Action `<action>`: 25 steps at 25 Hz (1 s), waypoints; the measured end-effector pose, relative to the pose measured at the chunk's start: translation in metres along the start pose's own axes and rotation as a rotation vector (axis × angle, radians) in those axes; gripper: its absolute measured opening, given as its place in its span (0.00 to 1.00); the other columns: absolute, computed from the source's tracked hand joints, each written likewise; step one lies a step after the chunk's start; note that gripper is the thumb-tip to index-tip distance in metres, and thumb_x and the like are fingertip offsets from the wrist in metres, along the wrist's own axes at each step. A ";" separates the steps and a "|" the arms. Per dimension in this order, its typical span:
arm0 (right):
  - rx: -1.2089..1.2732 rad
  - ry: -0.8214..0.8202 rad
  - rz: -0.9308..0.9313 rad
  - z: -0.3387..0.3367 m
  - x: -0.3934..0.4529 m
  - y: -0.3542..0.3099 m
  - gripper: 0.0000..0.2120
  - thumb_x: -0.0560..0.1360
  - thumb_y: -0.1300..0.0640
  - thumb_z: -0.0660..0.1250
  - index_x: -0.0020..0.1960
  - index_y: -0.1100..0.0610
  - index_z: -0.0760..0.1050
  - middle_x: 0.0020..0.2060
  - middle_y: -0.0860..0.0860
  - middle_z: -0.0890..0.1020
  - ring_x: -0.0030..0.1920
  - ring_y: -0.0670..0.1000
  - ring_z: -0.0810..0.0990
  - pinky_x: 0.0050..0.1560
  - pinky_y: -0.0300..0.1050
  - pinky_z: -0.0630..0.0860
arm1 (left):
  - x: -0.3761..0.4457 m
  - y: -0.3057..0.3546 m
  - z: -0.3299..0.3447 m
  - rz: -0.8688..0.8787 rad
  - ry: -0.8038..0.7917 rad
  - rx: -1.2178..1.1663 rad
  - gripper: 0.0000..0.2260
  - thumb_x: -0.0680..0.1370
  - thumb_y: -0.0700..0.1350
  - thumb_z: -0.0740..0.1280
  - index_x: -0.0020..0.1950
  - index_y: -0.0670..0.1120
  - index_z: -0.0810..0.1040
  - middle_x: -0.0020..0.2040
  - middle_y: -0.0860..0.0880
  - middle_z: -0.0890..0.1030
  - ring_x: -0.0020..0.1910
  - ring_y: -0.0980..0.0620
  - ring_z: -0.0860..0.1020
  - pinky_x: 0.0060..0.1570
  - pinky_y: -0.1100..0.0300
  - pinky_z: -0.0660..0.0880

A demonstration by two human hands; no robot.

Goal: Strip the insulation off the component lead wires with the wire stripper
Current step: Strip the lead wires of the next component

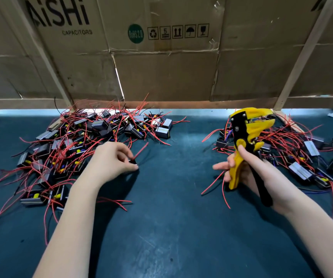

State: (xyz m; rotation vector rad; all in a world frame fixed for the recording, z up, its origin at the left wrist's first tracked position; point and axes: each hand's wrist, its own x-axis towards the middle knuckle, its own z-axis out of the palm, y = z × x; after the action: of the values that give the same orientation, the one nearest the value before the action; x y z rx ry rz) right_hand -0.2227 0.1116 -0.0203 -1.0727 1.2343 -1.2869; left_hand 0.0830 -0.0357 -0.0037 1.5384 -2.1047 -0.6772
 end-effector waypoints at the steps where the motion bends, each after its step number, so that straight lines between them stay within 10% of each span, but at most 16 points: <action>1: -0.014 0.108 -0.018 -0.002 0.002 -0.001 0.26 0.65 0.32 0.70 0.41 0.56 0.74 0.43 0.61 0.84 0.48 0.57 0.83 0.49 0.51 0.74 | -0.002 0.006 0.003 0.067 -0.085 -0.029 0.10 0.66 0.42 0.81 0.39 0.48 0.81 0.26 0.54 0.79 0.26 0.60 0.73 0.33 0.70 0.69; 7: -0.608 0.678 -0.196 -0.024 0.002 0.006 0.23 0.72 0.34 0.66 0.44 0.55 0.77 0.38 0.55 0.81 0.39 0.53 0.75 0.43 0.45 0.69 | -0.012 0.038 0.034 0.409 -0.323 -0.063 0.09 0.67 0.48 0.80 0.43 0.51 0.82 0.36 0.55 0.81 0.37 0.59 0.75 0.40 0.67 0.69; 16: -0.424 0.220 -0.256 -0.003 -0.004 0.002 0.18 0.71 0.43 0.68 0.44 0.59 0.78 0.38 0.54 0.82 0.40 0.50 0.78 0.49 0.46 0.73 | -0.018 0.055 0.067 0.388 -0.233 -0.258 0.05 0.77 0.46 0.71 0.43 0.48 0.85 0.36 0.52 0.85 0.35 0.50 0.81 0.34 0.63 0.77; 21: -0.862 0.406 -0.300 0.007 -0.002 0.007 0.14 0.70 0.42 0.72 0.37 0.49 0.73 0.28 0.45 0.74 0.33 0.44 0.72 0.36 0.36 0.66 | -0.017 0.061 0.078 0.335 -0.153 -0.523 0.02 0.77 0.39 0.71 0.44 0.42 0.82 0.37 0.48 0.86 0.37 0.50 0.85 0.43 0.62 0.79; 25: -1.160 0.600 -0.181 0.003 -0.003 0.009 0.17 0.70 0.37 0.68 0.41 0.51 0.73 0.36 0.46 0.78 0.42 0.54 0.78 0.46 0.50 0.73 | -0.020 0.061 0.076 0.336 -0.271 -0.621 0.05 0.79 0.41 0.68 0.46 0.42 0.83 0.38 0.45 0.86 0.39 0.50 0.85 0.42 0.66 0.76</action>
State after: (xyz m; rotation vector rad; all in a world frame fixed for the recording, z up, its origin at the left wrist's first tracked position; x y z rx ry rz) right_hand -0.2184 0.1142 -0.0284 -1.6578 2.5431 -0.9997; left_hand -0.0031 0.0088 -0.0259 0.7708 -1.9880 -1.3070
